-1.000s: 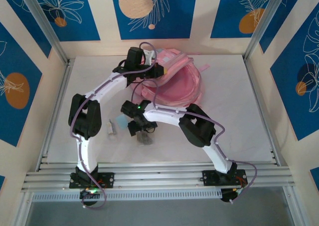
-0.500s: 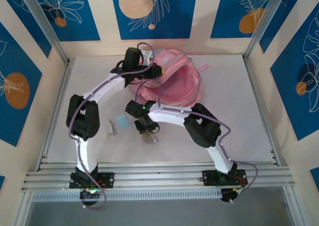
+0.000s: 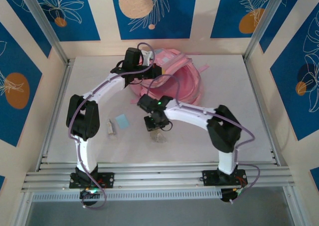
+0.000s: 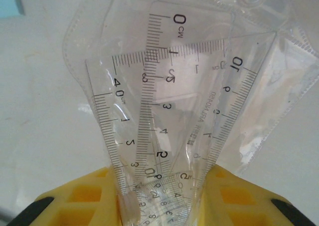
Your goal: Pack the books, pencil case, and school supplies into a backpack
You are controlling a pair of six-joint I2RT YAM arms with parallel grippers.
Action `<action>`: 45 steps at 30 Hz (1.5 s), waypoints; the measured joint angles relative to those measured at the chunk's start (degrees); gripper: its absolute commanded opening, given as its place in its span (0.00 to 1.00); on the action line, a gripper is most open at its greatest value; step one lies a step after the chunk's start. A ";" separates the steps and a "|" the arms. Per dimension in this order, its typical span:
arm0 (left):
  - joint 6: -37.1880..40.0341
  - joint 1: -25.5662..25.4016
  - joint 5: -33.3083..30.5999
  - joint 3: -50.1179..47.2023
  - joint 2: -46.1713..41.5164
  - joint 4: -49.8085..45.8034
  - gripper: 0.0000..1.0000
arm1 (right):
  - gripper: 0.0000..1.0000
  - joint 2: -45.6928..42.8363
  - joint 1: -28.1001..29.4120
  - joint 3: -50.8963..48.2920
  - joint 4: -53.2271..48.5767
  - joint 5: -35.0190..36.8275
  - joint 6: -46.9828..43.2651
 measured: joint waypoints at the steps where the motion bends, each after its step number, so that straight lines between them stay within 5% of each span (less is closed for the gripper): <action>1: 0.17 0.00 0.00 0.00 0.00 -0.11 0.00 | 0.29 -2.21 -1.11 -0.79 -0.26 -0.42 -0.20; 9: 0.17 0.02 0.11 0.11 0.00 -0.24 0.00 | 0.32 -17.94 -20.00 -5.62 3.04 -7.21 -2.16; 17: -1.86 0.02 0.35 -0.90 -0.92 0.66 0.00 | 0.33 -11.30 -33.83 -4.11 17.70 -13.57 1.38; 27: -6.36 -0.02 -0.68 -2.05 -1.18 4.02 0.00 | 0.36 11.91 -35.19 11.72 33.24 -17.16 12.87; 32: -8.48 0.02 -0.72 -2.05 -1.18 4.76 0.00 | 0.62 19.04 -34.77 18.01 35.47 -19.26 16.59; 36: -9.18 0.00 -0.70 -2.21 -1.18 4.94 0.00 | 0.83 19.17 -34.60 17.05 35.10 -19.98 17.31; 45: -9.05 -0.02 -0.68 -2.21 -1.18 4.83 0.00 | 0.84 11.93 -35.76 7.21 33.92 -20.37 14.60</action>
